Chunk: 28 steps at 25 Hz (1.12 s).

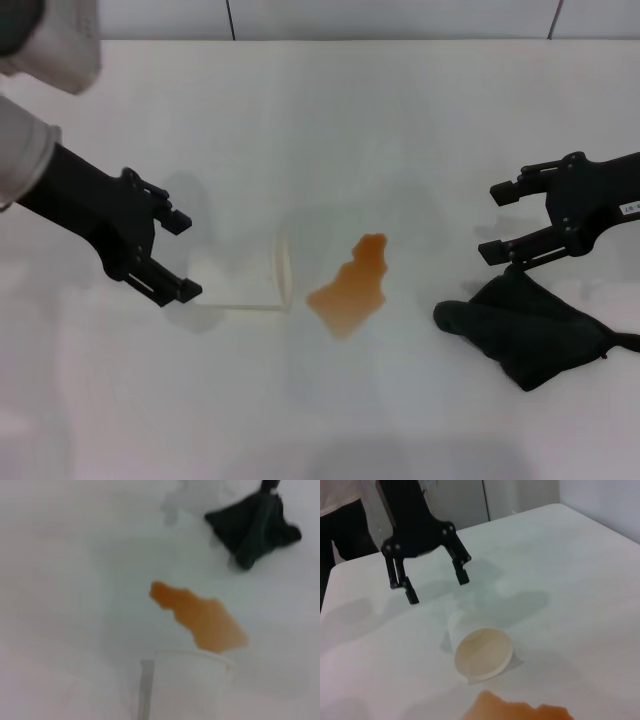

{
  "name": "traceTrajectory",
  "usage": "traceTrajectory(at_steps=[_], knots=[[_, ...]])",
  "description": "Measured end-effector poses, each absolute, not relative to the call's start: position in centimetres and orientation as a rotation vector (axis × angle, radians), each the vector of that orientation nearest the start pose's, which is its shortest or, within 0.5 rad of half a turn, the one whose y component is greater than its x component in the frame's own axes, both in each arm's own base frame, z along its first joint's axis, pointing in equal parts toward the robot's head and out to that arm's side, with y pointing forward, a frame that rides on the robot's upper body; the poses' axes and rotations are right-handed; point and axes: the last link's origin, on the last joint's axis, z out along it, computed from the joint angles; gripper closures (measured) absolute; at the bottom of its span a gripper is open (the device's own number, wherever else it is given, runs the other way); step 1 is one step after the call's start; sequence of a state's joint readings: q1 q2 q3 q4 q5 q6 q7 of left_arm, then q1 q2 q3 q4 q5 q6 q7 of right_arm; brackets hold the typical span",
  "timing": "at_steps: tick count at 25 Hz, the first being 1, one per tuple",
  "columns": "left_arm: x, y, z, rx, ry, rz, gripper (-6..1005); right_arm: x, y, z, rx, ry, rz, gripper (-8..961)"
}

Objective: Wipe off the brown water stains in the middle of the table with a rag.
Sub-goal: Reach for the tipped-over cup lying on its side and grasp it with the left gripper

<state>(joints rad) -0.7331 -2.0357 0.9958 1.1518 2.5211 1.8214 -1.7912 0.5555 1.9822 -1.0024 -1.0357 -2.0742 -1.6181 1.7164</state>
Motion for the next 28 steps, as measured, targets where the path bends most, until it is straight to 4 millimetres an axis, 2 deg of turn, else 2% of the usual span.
traceTrajectory(at_steps=[4, 12, 28], knots=[[-18.7, 36.2, 2.9, -3.035, -0.241, 0.471, 117, 21.8, 35.4, 4.3, -2.922, 0.445, 0.222, 101], [-18.3, 36.8, 1.4, -3.001, -0.138, 0.513, 116, 21.8, 35.4, 4.1, -2.923, 0.453, 0.226, 103], [-19.7, 37.3, -2.0, -2.977, -0.116, 0.599, 116, 21.7, 35.6, 3.8, -2.916, 0.456, 0.228, 103]])
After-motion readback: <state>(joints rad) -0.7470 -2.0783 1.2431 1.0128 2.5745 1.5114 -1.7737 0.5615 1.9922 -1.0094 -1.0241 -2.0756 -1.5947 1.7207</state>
